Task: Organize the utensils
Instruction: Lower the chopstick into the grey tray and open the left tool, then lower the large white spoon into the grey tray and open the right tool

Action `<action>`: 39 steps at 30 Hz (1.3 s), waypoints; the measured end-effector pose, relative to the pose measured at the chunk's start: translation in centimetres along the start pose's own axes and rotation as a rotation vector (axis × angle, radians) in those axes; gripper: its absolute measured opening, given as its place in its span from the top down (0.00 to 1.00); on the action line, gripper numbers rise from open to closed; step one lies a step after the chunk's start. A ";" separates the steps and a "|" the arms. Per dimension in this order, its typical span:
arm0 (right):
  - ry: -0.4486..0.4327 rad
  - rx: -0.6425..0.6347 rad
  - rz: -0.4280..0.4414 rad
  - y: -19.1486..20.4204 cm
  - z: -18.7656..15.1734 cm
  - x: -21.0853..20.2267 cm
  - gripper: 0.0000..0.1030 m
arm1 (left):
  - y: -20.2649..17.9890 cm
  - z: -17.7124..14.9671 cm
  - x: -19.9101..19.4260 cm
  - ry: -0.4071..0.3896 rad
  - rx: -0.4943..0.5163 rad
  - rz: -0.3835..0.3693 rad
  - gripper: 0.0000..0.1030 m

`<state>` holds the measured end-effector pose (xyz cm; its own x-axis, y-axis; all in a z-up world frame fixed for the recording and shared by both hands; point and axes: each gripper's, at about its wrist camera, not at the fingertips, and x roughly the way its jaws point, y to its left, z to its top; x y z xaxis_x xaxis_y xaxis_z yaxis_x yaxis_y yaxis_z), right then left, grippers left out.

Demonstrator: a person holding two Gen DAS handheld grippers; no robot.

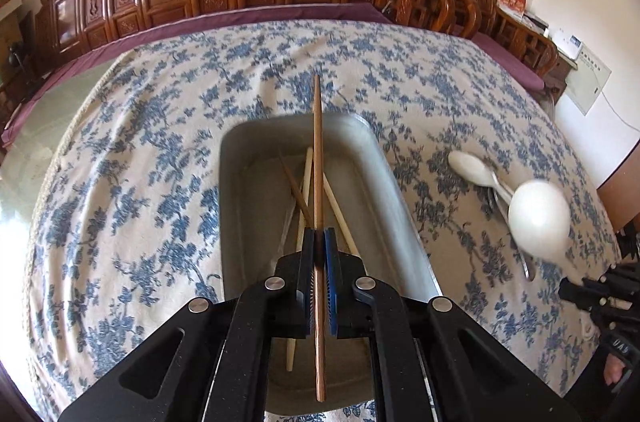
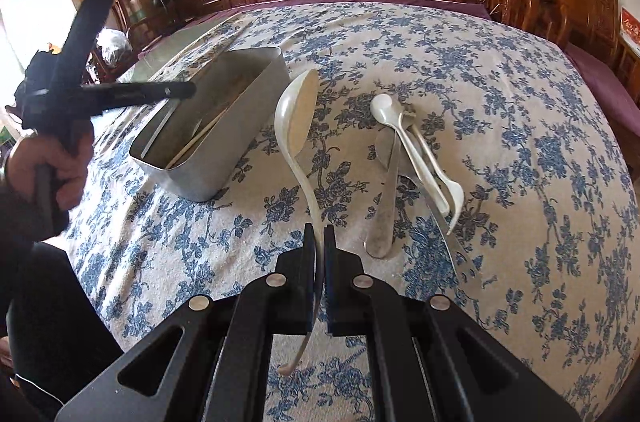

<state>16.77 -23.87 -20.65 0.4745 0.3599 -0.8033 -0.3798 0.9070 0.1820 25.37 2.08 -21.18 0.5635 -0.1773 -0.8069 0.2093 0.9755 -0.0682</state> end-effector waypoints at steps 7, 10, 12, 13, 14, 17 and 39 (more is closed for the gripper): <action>-0.007 0.003 0.003 0.1 0.5 0.2 0.95 | -0.3 -1.1 1.5 0.024 0.004 -0.009 0.96; -0.005 0.003 -0.001 0.1 0.6 0.2 0.95 | -0.4 -1.0 1.6 0.031 0.004 -0.015 0.96; -0.005 0.003 -0.003 0.1 0.7 0.2 0.95 | -0.5 -0.9 1.5 0.036 0.003 -0.020 0.96; -0.006 0.003 -0.003 0.2 0.8 0.2 0.95 | -0.5 -0.8 1.5 0.037 0.002 -0.022 0.96; -0.006 0.003 -0.004 0.2 0.9 0.2 0.95 | -0.5 -0.8 1.3 0.034 0.001 -0.020 0.96; -0.007 -0.008 -0.005 0.8 1.2 0.0 0.95 | -0.4 -0.9 0.4 0.013 0.001 -0.020 0.96; 0.021 -0.101 0.043 8.2 6.6 2.7 0.95 | 3.9 -4.4 -4.4 -0.135 -0.091 -0.002 0.95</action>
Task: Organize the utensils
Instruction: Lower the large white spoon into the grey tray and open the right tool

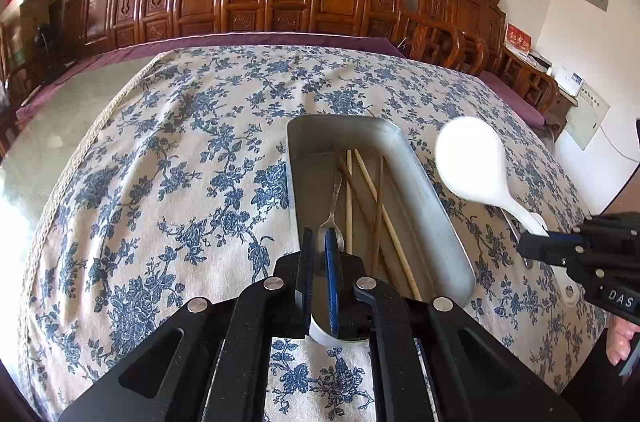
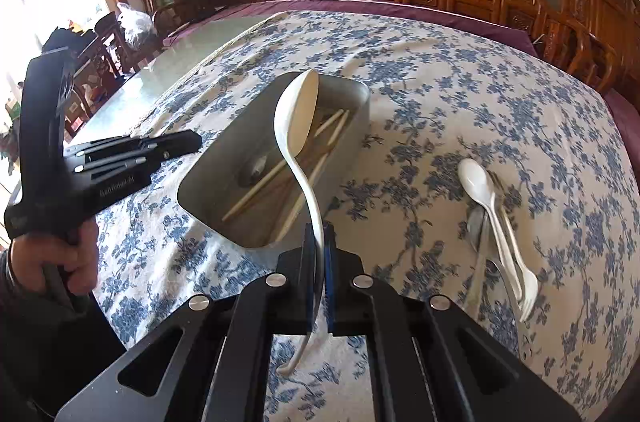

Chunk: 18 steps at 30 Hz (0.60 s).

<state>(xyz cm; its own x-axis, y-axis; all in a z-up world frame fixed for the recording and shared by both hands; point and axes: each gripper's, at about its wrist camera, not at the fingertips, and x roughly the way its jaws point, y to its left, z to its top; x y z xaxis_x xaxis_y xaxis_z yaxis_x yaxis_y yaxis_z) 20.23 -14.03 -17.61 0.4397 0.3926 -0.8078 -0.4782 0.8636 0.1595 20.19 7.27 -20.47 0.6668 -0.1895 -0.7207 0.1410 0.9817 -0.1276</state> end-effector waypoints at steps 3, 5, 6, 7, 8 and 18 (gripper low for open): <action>0.008 -0.008 0.004 0.6 0.8 0.6 0.95 | 0.1 0.1 -0.2 -0.012 -0.004 -0.003 0.95; 0.015 -0.012 0.000 0.9 1.4 1.2 0.95 | 0.1 0.3 -0.3 -0.025 0.001 0.011 0.95; 0.018 -0.013 -0.001 1.1 1.7 1.5 0.95 | 0.1 0.2 -0.3 -0.028 0.003 0.015 0.95; 0.020 -0.012 0.000 1.1 1.9 1.7 0.95 | 0.2 0.2 -0.3 -0.029 0.003 0.017 0.95; 0.022 -0.012 0.001 1.2 2.1 1.9 0.95 | 0.3 0.2 -0.2 -0.028 0.000 0.016 0.95; 0.066 0.037 0.014 1.1 4.8 5.5 0.95 | 2.1 0.7 -0.2 -0.041 -0.026 0.078 0.95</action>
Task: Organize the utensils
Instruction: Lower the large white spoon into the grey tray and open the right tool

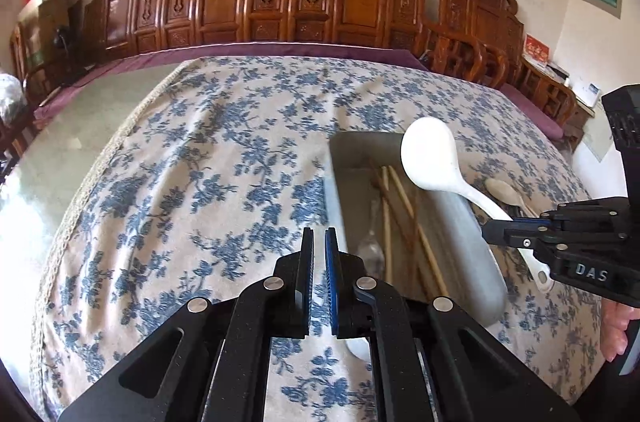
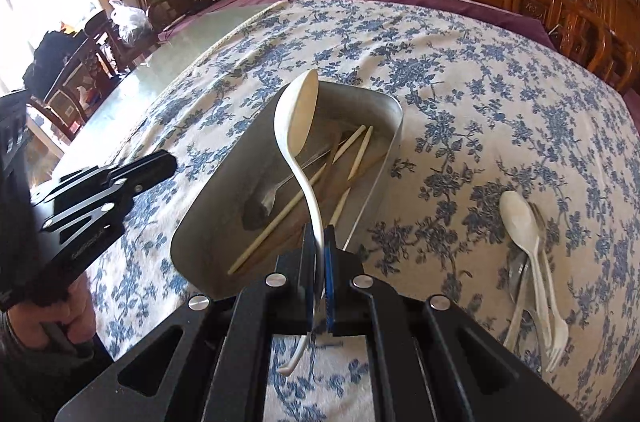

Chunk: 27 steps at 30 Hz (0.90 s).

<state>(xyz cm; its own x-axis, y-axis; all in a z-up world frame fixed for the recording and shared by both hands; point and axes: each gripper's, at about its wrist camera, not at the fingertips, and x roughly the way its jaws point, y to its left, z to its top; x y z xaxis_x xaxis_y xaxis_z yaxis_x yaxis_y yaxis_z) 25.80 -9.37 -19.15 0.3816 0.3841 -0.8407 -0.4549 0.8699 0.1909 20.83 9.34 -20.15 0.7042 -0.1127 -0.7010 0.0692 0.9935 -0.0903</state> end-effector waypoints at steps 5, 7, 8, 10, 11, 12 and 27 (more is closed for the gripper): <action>0.018 0.007 -0.011 0.4 0.9 1.5 0.95 | 0.7 0.2 0.0 -0.006 -0.012 0.005 0.95; 0.024 0.018 -0.002 0.5 1.1 1.9 0.95 | 1.0 0.3 0.0 -0.006 -0.018 0.005 0.95; 0.027 0.020 0.000 0.7 1.2 2.1 0.95 | 1.1 0.4 0.0 -0.004 -0.023 0.004 0.95; 0.036 0.019 -0.001 1.1 1.5 2.8 0.95 | 1.3 0.5 0.1 -0.003 -0.032 0.002 0.95; 0.041 0.019 -0.001 1.3 1.6 3.1 0.95 | 1.4 0.5 0.1 -0.004 -0.036 0.001 0.95; 0.047 0.019 -0.005 1.6 1.8 3.5 0.95 | 1.4 0.5 0.0 -0.005 -0.038 -0.001 0.95; 0.080 0.027 0.023 2.8 1.7 5.0 0.89 | 1.2 0.5 -0.5 -0.018 -0.042 -0.013 0.95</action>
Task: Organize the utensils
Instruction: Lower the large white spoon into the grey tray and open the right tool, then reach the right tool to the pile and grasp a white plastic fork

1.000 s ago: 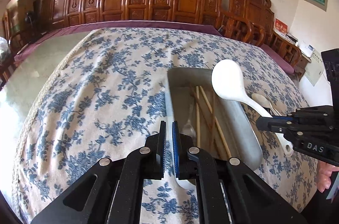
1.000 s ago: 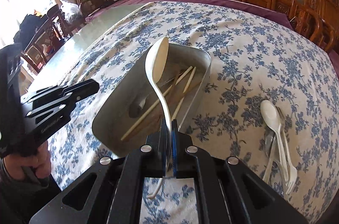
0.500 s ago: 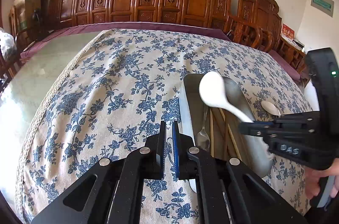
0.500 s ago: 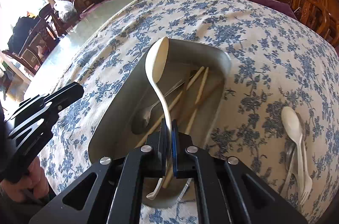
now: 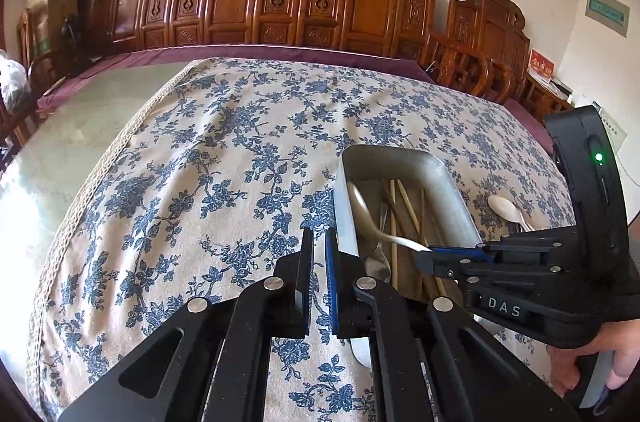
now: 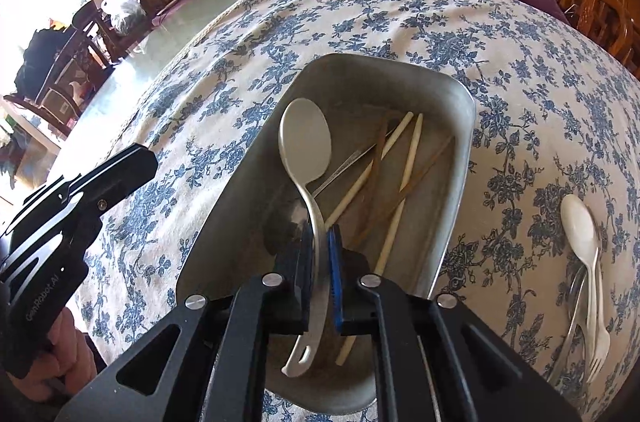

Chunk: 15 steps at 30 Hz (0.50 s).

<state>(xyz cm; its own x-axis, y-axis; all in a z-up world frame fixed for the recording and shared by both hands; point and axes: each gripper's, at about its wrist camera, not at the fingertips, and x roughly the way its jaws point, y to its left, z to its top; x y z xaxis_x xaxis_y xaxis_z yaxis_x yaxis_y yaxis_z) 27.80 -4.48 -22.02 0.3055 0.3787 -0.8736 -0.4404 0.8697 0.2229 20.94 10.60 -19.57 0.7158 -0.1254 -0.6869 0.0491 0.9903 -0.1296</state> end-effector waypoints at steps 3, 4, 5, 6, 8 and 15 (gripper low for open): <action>-0.011 0.010 0.018 -0.5 -0.3 -0.6 0.85 | -0.3 0.1 -0.1 -0.005 0.003 -0.007 0.95; -0.014 0.014 0.019 -0.7 -0.3 -0.8 0.85 | -0.5 0.0 -0.2 -0.008 0.007 -0.009 0.95; -0.019 0.015 0.023 -0.9 -0.4 -1.1 0.85 | -0.7 0.0 -0.2 -0.007 0.012 -0.010 0.95; -0.029 0.011 0.027 -1.1 -0.6 -1.7 0.85 | -0.9 0.0 -0.2 -0.007 0.014 -0.012 0.95; -0.065 -0.009 0.018 -1.7 -1.1 -3.3 0.85 | -1.3 0.0 -0.3 -0.007 0.016 -0.026 0.95; -0.153 -0.034 -0.102 -6.7 -4.5 -9.5 0.85 | -4.8 -0.4 -1.3 -0.018 0.061 -0.100 0.95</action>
<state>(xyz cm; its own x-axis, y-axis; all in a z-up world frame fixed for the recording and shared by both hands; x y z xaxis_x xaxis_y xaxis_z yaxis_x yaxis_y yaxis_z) 24.04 -15.31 -17.14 0.4739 0.3355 -0.8142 -0.4283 0.8957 0.1198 19.53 6.00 -18.35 0.7175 -0.2237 -0.6597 0.1634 0.9747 -0.1528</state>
